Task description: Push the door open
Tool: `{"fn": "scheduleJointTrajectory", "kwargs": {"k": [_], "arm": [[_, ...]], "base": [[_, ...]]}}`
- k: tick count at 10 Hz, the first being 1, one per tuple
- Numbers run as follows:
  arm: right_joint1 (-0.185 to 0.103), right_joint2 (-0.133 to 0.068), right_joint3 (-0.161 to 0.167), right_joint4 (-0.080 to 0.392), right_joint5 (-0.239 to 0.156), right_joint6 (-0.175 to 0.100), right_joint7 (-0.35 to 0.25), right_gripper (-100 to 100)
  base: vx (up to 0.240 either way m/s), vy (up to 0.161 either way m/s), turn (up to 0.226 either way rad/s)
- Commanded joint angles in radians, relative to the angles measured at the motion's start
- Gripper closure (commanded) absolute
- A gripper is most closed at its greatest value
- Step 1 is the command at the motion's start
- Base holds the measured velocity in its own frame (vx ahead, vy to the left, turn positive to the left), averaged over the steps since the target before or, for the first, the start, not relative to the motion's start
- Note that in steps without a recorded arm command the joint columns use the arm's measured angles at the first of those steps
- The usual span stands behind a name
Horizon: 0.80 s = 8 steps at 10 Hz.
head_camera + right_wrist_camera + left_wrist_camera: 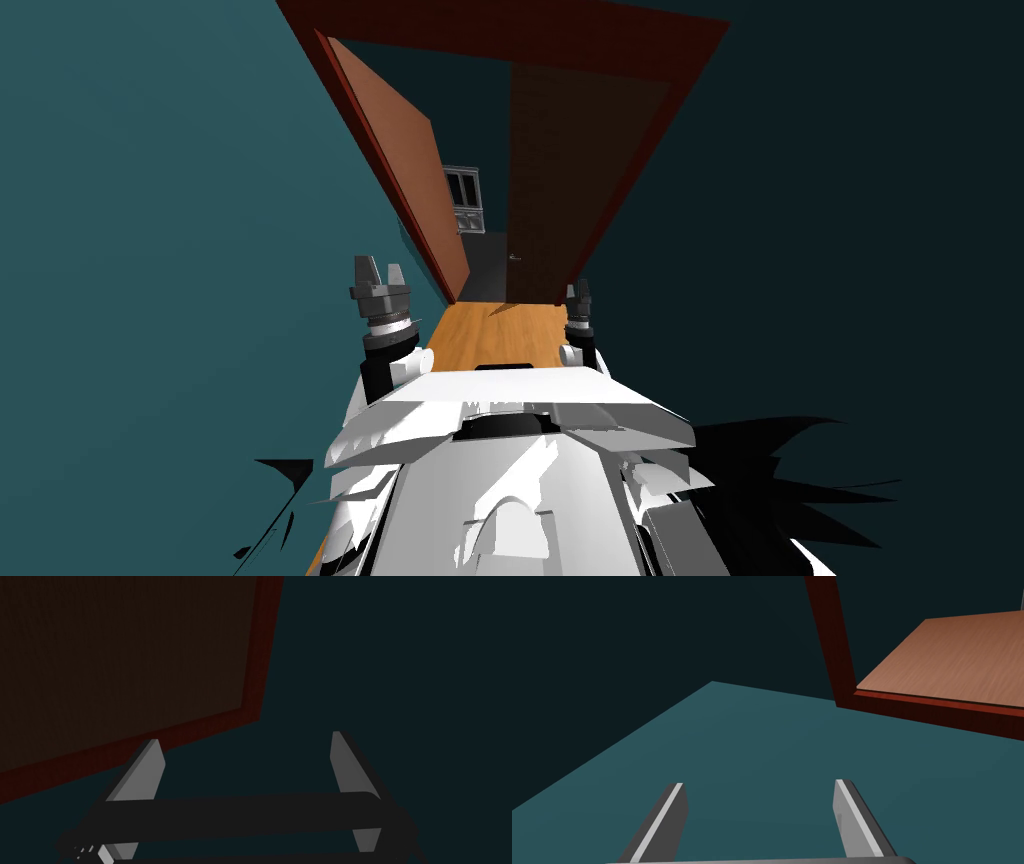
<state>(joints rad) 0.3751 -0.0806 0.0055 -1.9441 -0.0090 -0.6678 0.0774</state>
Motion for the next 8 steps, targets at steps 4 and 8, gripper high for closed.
{"fn": "scheduleJointTrajectory", "kwargs": {"k": [4, 8], "arm": [[-0.038, -0.010, -0.013, 0.096, -0.001, -0.008, -0.003, -100], [-0.071, -0.016, -0.021, 0.181, -0.001, -0.015, -0.004, -100]], "base": [[0.094, 0.023, 0.012], [0.103, 0.009, 0.011]]}}
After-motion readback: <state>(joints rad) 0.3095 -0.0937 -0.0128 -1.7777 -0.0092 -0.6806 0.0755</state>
